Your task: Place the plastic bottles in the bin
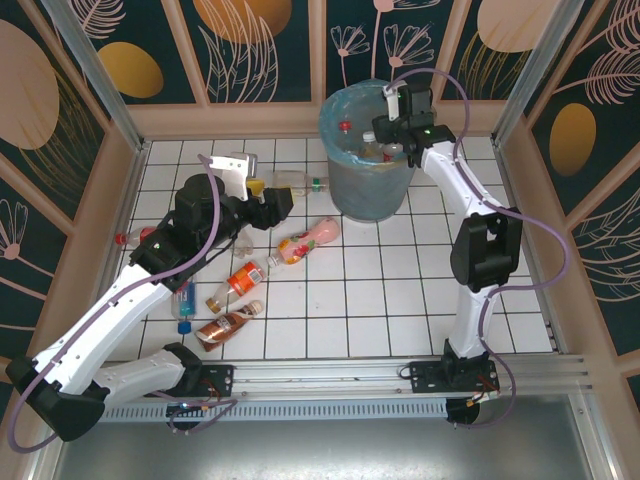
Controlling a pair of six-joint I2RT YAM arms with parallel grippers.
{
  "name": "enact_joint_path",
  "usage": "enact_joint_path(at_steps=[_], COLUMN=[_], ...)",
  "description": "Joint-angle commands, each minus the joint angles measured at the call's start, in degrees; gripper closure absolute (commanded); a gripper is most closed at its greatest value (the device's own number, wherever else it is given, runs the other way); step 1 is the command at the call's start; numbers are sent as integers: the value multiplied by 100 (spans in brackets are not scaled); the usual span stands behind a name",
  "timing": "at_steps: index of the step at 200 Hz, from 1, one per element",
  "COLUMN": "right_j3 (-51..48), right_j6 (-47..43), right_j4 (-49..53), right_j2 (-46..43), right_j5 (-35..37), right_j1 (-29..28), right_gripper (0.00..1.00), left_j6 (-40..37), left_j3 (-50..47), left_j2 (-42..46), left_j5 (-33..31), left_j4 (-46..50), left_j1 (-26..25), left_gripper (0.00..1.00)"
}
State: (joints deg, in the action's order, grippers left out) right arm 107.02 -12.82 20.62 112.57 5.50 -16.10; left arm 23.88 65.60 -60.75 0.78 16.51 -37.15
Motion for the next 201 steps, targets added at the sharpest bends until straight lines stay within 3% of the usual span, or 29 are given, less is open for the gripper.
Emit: enact_joint_path(at_steps=[1,20,53,88,147,201], right_j3=[382,464,435,488,1876,2782], right_j6=[124,251,381,475,711,851], right_j4=[224,224,150,312,1470,1576], right_j2=[40,-54,-83,98,613,-19], right_j5=[-47,-104,-267,-300,-436,-275], right_j1=[8,9,9,9,-25,-441], right_gripper=[36,36,46,50,51,40], left_j6=[38,29,38,64,195,446], left_j3=[-56,-56,-90,-164,-276,-289], left_j2=[28,50,81,103,203,434], left_j5=[-75,-116,-145,-211,-415,-865], left_j4=[-78,-74,-96,-70,85,493], left_j1=[-30,-32,-33,-38,-36,-37], left_gripper=[26,26,26,26,26,27])
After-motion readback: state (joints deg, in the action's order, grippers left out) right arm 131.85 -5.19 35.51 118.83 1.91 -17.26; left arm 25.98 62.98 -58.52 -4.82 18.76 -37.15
